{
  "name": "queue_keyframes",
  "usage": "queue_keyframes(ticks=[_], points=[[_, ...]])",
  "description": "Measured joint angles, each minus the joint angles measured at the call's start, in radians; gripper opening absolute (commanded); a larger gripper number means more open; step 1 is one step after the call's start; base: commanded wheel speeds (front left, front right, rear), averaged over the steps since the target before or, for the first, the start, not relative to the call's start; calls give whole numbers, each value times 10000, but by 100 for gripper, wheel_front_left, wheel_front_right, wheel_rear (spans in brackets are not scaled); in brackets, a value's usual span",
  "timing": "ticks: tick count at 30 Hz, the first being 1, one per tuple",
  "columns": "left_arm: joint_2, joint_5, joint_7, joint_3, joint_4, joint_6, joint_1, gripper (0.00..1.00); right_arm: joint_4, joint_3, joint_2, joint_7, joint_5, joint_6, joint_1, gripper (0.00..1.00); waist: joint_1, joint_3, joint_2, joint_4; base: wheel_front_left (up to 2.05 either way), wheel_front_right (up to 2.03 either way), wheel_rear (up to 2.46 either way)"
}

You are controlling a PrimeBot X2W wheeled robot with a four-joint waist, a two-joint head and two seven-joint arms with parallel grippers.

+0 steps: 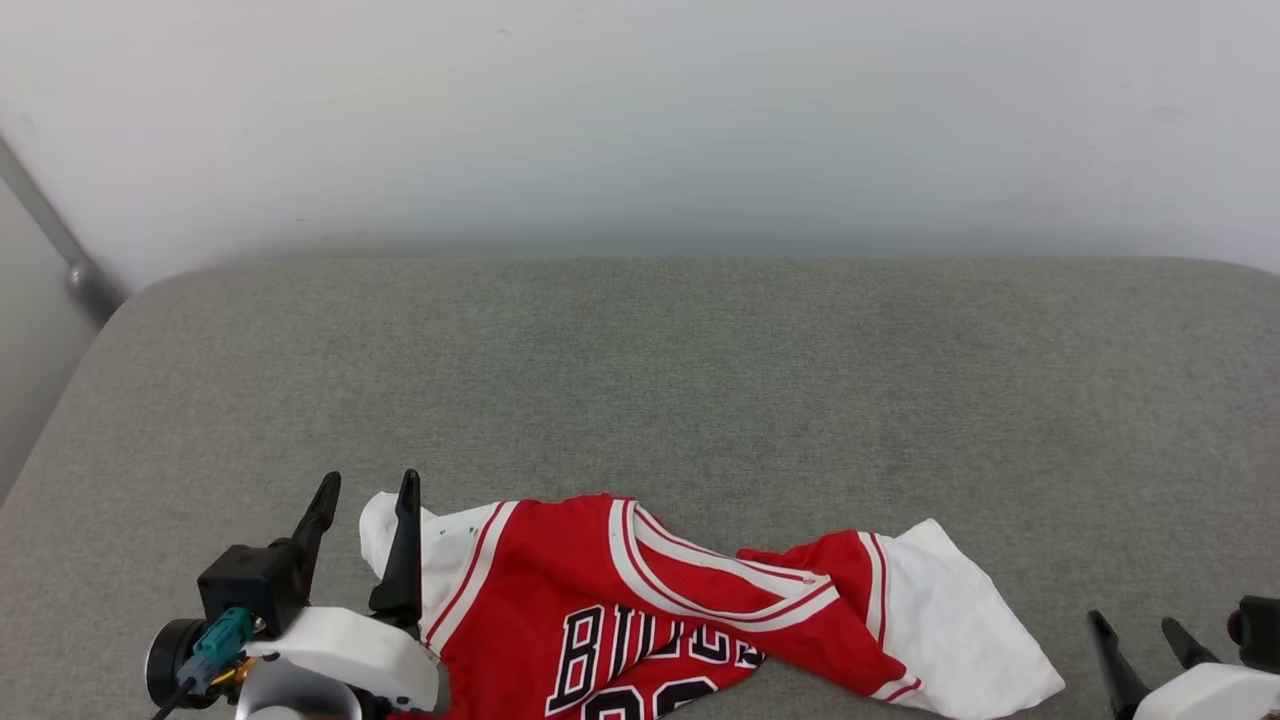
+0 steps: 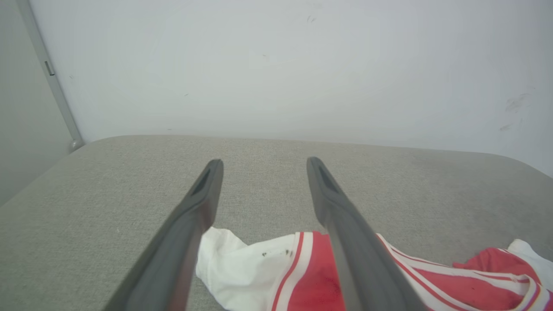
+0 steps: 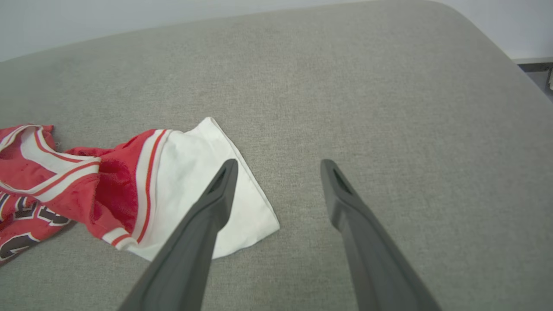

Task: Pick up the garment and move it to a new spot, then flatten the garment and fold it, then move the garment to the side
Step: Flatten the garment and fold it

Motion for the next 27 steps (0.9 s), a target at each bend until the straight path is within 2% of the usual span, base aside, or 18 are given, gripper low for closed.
queue_keyframes(ticks=[5, 9, 18, 19, 20, 21, 27], points=[[-102, 326, 0, 117, -686, 104, 337, 100, 510, -134, -570, 2161, 658, 0, 1, 100, 0, 128, 0, 304, 0, 0, 0], [-244, 560, 0, 144, -1126, 138, 331, 100, 679, 167, -1089, 3783, 1114, 0, -137, 100, 1, 477, 0, 549, 0, 0, 0], [-612, 997, 0, 330, -1394, 6, -59, 100, 1639, 779, -1634, 5129, 1781, -2, -1065, 100, 1, 1565, 0, 1076, 0, 0, 0], [-635, 1018, 0, 360, -1367, -6, -81, 100, 1726, 802, -1703, 5233, 1908, -2, -1134, 42, 1, 1638, 0, 1129, 0, 0, 0], [-648, 1018, 0, 395, -1333, -35, -82, 100, 1791, 802, -1728, 5264, 2031, -6, -1158, 6, 1, 1697, 0, 1175, 0, 0, 0], [-671, 1022, 0, 439, -1300, -59, -82, 100, 1835, 815, -1768, 5271, 2098, -6, -1179, 0, 1, 1741, 0, 1210, 0, 0, 0], [-577, 828, 90, 694, -924, -169, 90, 100, 1843, 1001, -1875, 4924, 2243, -2, -1383, 0, 1, 1647, -1, 1038, 0, 0, 0]])
